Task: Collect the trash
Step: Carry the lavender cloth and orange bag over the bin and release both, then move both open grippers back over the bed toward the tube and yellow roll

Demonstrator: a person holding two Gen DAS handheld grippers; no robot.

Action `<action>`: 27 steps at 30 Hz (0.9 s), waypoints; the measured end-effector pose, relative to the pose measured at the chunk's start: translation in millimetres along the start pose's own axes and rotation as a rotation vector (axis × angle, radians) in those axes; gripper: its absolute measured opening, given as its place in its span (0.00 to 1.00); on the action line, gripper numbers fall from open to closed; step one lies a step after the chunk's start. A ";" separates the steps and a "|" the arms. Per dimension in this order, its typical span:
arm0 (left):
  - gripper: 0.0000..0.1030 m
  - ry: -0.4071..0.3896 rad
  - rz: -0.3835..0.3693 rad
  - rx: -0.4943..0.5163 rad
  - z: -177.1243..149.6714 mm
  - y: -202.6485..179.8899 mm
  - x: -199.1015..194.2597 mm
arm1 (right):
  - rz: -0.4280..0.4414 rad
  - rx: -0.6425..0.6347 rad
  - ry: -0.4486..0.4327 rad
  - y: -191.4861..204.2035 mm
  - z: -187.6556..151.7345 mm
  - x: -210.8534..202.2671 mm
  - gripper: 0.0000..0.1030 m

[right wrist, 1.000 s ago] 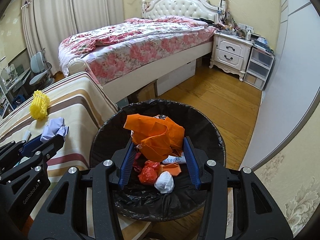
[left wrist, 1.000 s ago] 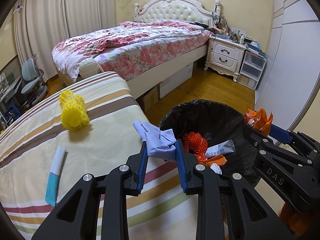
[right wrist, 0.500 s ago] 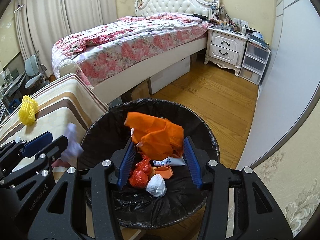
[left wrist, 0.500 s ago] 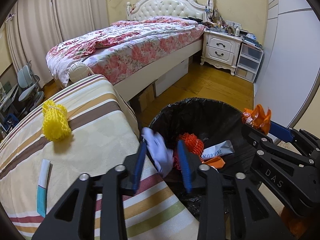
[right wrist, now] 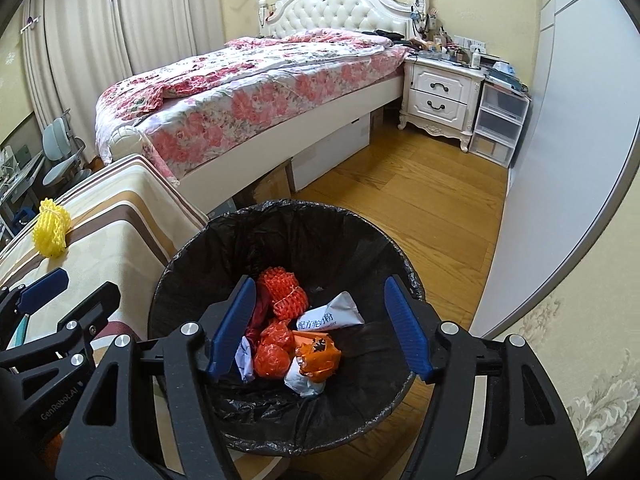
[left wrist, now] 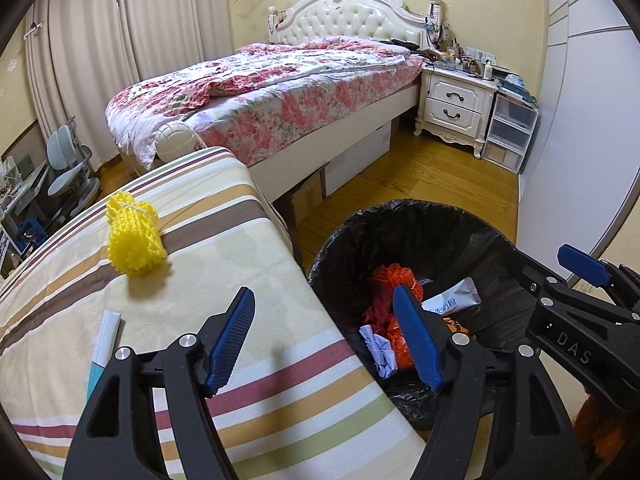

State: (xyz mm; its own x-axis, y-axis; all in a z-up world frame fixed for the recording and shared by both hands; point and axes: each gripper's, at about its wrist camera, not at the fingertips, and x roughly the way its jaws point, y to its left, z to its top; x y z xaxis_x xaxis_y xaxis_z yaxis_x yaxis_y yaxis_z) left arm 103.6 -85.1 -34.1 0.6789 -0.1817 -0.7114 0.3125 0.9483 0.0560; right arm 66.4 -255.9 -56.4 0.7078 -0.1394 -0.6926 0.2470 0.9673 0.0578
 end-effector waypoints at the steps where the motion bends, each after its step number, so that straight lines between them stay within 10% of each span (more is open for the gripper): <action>1: 0.68 -0.002 0.005 -0.002 -0.8 1.6 -1.4 | 0.000 -0.001 -0.001 0.5 -0.3 -0.8 0.64; 27: 0.69 0.021 0.099 -0.111 -34.1 68.1 -29.3 | 0.091 -0.082 0.009 60.5 -12.4 -22.6 0.70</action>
State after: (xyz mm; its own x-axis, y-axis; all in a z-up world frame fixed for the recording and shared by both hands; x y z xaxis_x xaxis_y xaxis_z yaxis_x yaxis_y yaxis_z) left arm 82.4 -6.3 -33.3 0.6881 -0.0810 -0.7210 0.1682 0.9845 0.0499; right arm 57.1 -191.6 -46.2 0.7186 -0.0483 -0.6938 0.1264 0.9900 0.0620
